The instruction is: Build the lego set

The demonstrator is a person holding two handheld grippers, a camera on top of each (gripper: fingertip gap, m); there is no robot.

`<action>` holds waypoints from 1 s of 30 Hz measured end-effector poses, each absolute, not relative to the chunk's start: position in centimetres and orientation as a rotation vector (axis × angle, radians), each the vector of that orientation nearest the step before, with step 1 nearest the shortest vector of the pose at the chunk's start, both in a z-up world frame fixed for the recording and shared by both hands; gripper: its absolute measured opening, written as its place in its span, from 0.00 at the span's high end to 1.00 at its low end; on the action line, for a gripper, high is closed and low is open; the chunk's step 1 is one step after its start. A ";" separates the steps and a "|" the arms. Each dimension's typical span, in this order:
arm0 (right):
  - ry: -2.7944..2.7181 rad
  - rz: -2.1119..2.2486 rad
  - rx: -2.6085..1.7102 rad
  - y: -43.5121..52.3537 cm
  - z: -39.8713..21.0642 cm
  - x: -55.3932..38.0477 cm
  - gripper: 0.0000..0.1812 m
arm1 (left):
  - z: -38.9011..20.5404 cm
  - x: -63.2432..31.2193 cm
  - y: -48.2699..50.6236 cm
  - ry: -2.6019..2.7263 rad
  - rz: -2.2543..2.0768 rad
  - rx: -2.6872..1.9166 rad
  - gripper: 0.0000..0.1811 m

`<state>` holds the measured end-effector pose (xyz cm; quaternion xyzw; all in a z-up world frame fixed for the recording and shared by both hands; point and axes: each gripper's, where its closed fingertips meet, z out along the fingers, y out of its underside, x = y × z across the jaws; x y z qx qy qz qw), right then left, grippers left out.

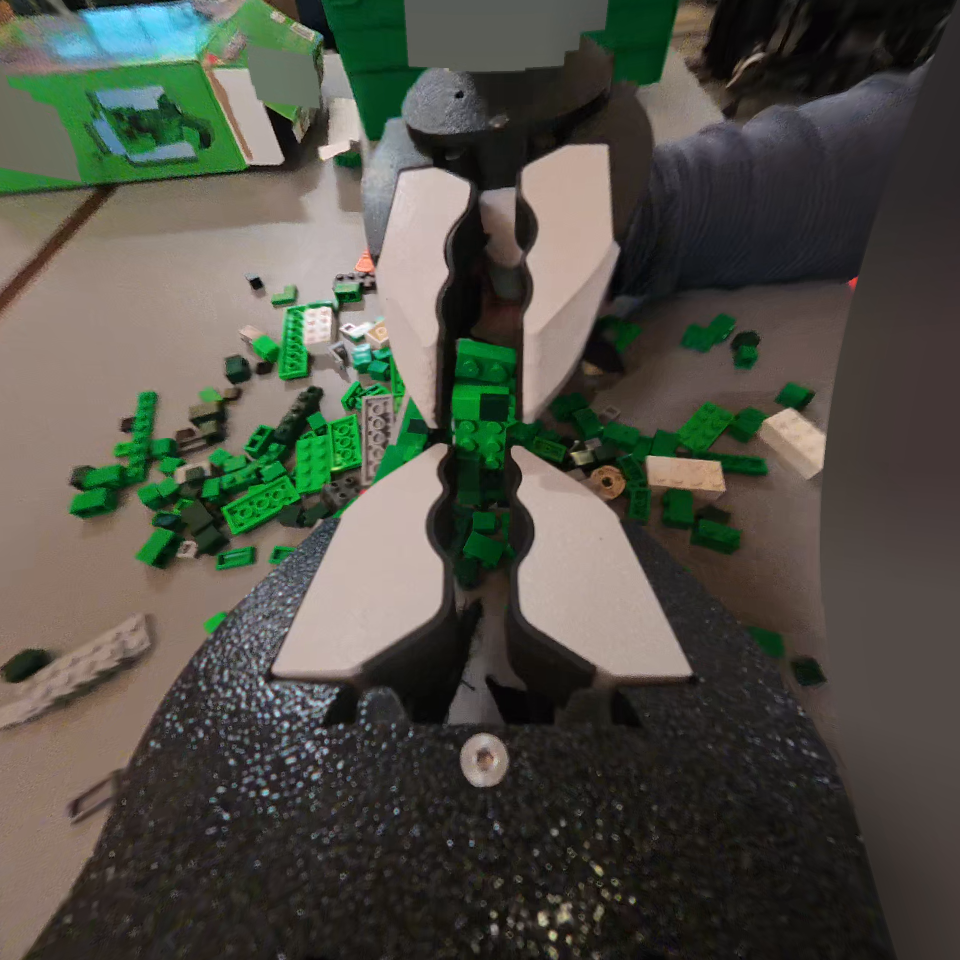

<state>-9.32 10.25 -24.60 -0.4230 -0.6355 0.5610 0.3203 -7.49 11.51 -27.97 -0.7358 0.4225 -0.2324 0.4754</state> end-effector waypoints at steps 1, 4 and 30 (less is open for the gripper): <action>-1.677 1.424 -1.093 10.3 -24.6 -9.3 0.89 | -27.9 -7.6 11.7 1.042 -0.519 -1.789 0.91; -1.640 1.330 -1.067 10.8 -23.9 -9.7 0.89 | -27.3 -8.1 12.3 1.013 -0.392 -1.762 0.91; -1.413 1.568 -1.224 13.4 -23.4 -9.4 0.90 | -30.0 -9.4 13.4 0.955 -0.340 -1.908 0.86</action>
